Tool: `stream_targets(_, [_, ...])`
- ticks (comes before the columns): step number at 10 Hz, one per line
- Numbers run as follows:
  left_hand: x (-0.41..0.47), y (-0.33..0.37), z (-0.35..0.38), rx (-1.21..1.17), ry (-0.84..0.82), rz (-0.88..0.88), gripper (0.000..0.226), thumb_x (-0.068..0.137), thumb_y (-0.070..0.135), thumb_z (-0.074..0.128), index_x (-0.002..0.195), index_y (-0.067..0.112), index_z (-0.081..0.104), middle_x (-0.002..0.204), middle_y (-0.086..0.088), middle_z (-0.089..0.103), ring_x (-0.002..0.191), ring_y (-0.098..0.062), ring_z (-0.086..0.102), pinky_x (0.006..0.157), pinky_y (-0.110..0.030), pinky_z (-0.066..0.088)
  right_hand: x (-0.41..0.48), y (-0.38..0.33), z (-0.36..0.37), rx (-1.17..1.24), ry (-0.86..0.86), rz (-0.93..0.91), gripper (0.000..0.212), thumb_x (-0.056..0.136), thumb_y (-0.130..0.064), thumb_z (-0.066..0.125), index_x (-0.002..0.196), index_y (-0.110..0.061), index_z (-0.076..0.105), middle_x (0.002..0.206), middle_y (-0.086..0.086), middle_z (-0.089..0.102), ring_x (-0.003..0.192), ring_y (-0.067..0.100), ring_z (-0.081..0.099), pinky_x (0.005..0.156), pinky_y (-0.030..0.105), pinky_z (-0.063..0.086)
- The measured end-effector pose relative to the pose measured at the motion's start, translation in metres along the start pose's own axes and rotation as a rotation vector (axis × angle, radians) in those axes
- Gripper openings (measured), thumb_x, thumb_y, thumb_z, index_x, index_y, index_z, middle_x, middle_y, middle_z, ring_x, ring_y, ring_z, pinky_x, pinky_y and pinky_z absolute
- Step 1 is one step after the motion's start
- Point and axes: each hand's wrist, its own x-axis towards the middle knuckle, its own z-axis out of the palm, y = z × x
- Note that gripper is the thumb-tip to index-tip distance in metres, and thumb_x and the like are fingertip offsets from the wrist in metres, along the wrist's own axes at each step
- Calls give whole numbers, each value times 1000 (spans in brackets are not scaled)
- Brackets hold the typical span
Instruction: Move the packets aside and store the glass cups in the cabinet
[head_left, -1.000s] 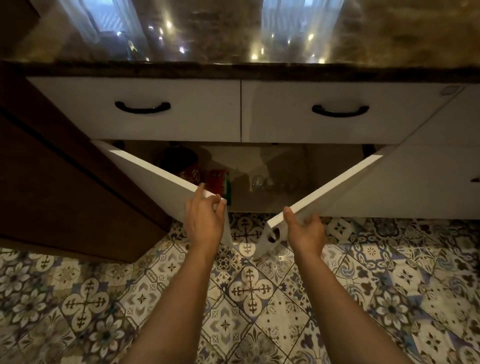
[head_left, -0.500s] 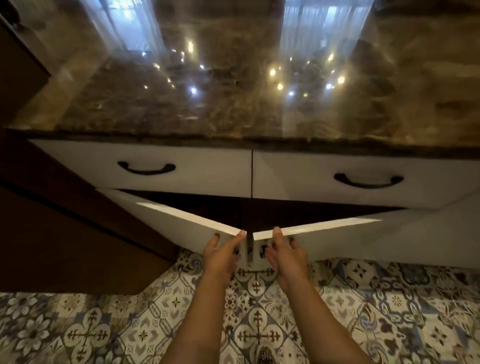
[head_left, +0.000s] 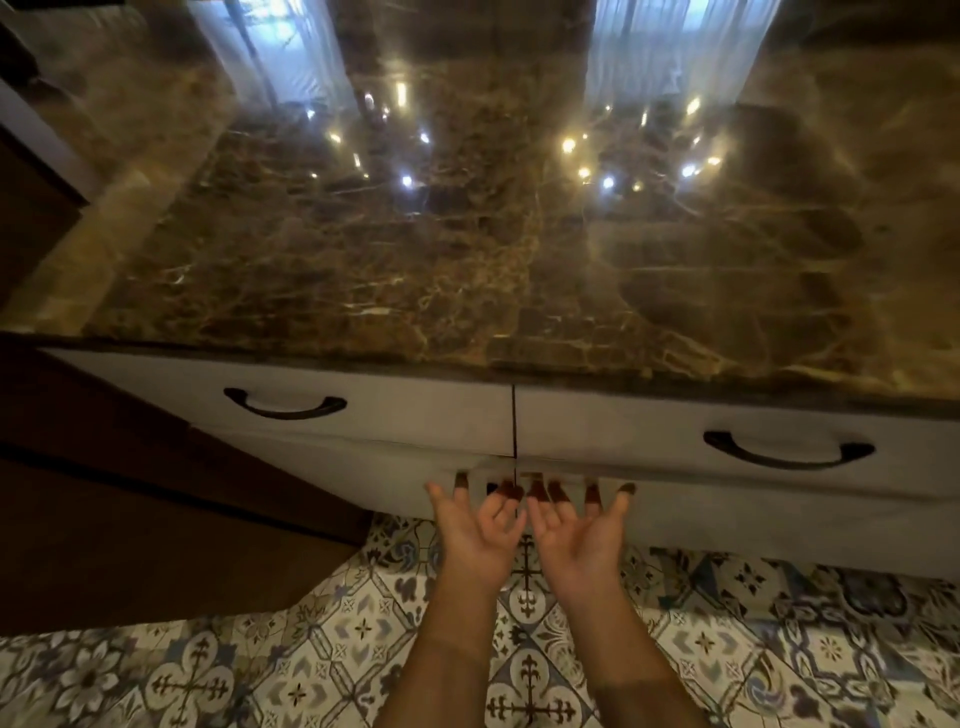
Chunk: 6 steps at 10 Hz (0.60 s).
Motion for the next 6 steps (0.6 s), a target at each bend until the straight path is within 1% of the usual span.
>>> stream_targets(1, [-3, 5, 19, -76, -23, -35, 86, 95, 76, 27, 161, 30, -1, 169, -19, 3, 156, -39, 7, 125, -52, 12, 2, -7, 11, 57, -56, 61, 96, 93, -75, 39, 163, -24, -2, 171, 19, 1, 157, 40, 6, 126, 54, 15])
stream_targets(2, [-11, 10, 38, -108, -48, -71, 97, 90, 81, 26, 161, 23, -5, 169, -16, -5, 157, -35, -1, 127, -51, 3, -4, -16, 21, 106, -110, 97, 109, 86, -82, 40, 163, -19, -4, 170, 20, -3, 157, 40, 1, 126, 55, 9])
stream_targets(3, [-29, 16, 47, -91, -70, -72, 99, 90, 82, 24, 161, 19, -6, 169, -17, -3, 157, -34, 1, 127, -50, 4, -24, -21, 28, 135, -137, 88, 112, 85, -84, 39, 164, -17, -2, 171, 20, 0, 157, 40, 5, 126, 55, 11])
stream_targets(4, [-66, 28, 55, -34, -111, -15, 95, 92, 80, 22, 162, 20, -1, 169, -19, 6, 156, -37, 10, 125, -50, 10, -62, -26, 44, 23, -157, 16, 104, 89, -79, 42, 164, -16, 8, 169, 20, 14, 155, 40, 18, 124, 54, 23])
stream_targets(5, [-106, 38, 64, 295, -129, 158, 93, 93, 79, 24, 162, 19, 10, 167, -17, 18, 154, -35, 21, 124, -49, 20, -116, -26, 74, -372, -203, -118, 85, 99, -59, 47, 162, -11, 18, 163, 22, 32, 147, 38, 38, 120, 51, 35])
stream_targets(6, [-145, 54, 71, 770, -161, 484, 108, 81, 91, 20, 148, 12, 48, 150, -17, 51, 135, -35, 52, 115, -52, 40, -175, -23, 109, -740, -286, -394, 59, 103, -41, 52, 149, -5, 46, 140, 17, 61, 125, 26, 62, 110, 43, 49])
